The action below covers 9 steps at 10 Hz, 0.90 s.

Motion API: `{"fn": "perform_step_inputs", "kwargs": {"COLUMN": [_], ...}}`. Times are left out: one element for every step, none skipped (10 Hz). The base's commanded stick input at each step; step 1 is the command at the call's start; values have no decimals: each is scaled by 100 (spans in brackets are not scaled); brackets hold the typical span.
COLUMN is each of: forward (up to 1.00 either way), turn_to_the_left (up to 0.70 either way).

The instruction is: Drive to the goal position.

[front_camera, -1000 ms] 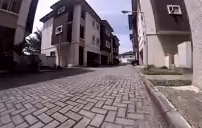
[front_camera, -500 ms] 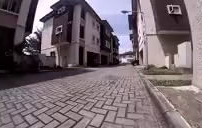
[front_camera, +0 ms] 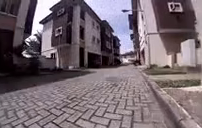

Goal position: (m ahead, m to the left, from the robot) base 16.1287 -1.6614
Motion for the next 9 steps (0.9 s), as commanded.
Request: {"fn": "perform_step_inputs", "kwargs": {"forward": [70,70,70,70,70,70,70,70,70], "turn_to_the_left": [0,0,0,0,0,0,0,-20,-33]}}
